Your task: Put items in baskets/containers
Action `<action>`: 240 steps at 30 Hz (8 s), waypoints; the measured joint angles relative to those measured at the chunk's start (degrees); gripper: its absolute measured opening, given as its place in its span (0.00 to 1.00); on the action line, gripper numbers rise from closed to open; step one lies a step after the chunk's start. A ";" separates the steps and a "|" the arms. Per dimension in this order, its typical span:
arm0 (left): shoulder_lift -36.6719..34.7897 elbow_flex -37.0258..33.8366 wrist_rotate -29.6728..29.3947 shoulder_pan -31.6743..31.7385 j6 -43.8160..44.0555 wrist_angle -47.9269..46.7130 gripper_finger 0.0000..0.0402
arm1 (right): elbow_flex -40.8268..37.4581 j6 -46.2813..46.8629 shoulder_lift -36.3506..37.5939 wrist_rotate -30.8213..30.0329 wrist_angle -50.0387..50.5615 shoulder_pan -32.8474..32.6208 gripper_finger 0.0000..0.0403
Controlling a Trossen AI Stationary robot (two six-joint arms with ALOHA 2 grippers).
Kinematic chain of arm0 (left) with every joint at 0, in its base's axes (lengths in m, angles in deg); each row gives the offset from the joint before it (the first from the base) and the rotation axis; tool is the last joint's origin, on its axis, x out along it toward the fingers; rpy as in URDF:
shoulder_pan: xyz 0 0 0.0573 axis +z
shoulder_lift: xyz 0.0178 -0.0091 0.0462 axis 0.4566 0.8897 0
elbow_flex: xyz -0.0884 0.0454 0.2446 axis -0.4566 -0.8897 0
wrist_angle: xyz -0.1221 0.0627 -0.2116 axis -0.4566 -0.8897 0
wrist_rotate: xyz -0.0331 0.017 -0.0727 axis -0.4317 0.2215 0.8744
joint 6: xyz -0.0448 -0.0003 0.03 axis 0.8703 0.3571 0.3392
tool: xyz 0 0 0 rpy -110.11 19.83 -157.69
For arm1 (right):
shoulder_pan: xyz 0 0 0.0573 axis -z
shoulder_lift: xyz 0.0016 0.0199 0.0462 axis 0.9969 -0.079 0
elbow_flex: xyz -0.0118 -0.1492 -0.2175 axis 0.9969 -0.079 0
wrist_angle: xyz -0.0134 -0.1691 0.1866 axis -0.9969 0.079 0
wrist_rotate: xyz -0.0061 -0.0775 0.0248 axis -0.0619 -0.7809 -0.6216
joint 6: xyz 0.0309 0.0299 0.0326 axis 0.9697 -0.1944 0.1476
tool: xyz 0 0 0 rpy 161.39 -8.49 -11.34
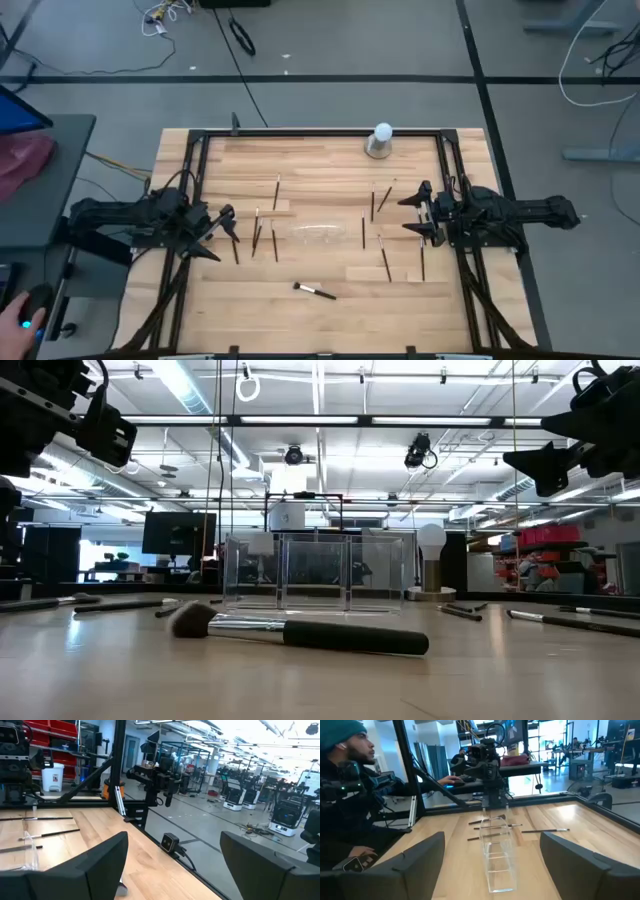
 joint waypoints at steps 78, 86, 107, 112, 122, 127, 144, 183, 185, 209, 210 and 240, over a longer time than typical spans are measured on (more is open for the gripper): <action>0.00 0.00 -0.02 0.00 0.02 0.00 0.81 | 0.02 -6.80 0.00 -0.46 -3.50 0.00 0.81; 0.01 -0.01 -0.01 -0.01 0.00 0.01 0.81 | 0.04 6.28 -0.16 3.48 -12.52 -1.49 0.81; 0.02 0.00 -0.02 -0.02 0.02 0.04 0.81 | 0.02 26.48 -41.03 -19.98 -46.15 -15.44 0.81; 0.02 0.00 -0.02 -0.01 0.02 0.04 0.81 | 0.66 27.04 -52.04 -19.94 -57.89 -18.07 0.81; 0.02 -0.01 -0.02 -0.01 0.00 0.04 0.81 | 18.91 23.05 -75.57 -20.94 -57.42 -19.14 0.81; 0.02 -0.01 -0.02 -0.02 0.02 0.04 0.81 | 30.58 21.26 -78.95 -17.39 -36.25 -19.21 0.69; 0.01 -0.02 -0.10 -0.02 0.00 0.04 0.81 | 40.62 51.50 -81.84 -41.18 20.92 -26.33 0.06; 0.00 -0.02 -2.51 0.00 -0.03 0.22 0.81 | 34.91 46.46 -100.50 -43.54 5.06 -15.38 0.25; 0.00 -0.02 -2.51 0.00 -0.03 0.22 0.81 | 34.92 46.28 -100.48 -42.37 5.35 -15.36 0.21; 0.00 -0.02 -2.51 0.00 0.02 0.20 0.81 | 34.23 44.53 -97.58 -45.19 7.43 -18.30 0.01; 0.00 -0.02 -2.51 0.00 0.02 0.20 0.81 | 34.17 44.55 -97.04 -45.41 7.97 -18.63 0.01; 0.02 -0.02 -38.12 0.03 6.07 -0.10 0.81 | 34.58 7.93 -83.74 -55.79 -35.03 -29.87 0.01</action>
